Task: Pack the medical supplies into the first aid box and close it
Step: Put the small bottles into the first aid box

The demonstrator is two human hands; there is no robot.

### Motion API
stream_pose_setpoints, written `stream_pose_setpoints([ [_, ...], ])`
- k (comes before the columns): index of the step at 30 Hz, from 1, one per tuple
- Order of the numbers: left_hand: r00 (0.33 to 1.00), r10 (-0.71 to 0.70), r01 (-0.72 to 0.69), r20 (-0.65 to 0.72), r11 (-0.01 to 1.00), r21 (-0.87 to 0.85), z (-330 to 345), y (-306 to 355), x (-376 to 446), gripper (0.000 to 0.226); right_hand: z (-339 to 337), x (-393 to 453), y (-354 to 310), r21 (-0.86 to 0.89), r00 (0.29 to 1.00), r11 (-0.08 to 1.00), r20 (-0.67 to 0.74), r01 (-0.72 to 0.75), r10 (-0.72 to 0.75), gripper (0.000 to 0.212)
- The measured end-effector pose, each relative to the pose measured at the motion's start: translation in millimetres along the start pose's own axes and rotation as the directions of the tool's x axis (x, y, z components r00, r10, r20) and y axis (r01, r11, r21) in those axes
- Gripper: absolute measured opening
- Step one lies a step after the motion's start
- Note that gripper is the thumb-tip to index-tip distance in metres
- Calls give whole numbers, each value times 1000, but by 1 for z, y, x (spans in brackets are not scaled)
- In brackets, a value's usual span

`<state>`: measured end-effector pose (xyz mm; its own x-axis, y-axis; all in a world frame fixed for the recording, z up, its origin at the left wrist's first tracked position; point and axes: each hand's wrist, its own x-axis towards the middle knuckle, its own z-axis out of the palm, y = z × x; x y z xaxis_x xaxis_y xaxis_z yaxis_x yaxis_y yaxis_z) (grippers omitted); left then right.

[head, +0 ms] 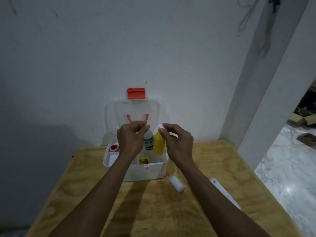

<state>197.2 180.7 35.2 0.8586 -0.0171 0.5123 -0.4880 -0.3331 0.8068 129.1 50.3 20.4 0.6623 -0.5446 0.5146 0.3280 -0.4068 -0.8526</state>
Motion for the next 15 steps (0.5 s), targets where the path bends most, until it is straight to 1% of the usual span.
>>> stream_pose_setpoints([
  [4,998,-17,15,64,1000,27,9,-12,0,20,1,-5,11,-42,1000,999,5,15,-14,14],
  [8,991,-8,10,134,1000,-9,14,-18,0,18,1,-8,19,-55,1000,999,23,1,0,16],
  [12,985,7,-4,174,1000,-13,18,-18,1,17,0,-12,24,-129,997,990,48,63,-57,17],
  [15,978,33,-29,208,999,-21,20,-17,1,15,-2,-14,26,-147,995,986,66,77,-68,15],
])
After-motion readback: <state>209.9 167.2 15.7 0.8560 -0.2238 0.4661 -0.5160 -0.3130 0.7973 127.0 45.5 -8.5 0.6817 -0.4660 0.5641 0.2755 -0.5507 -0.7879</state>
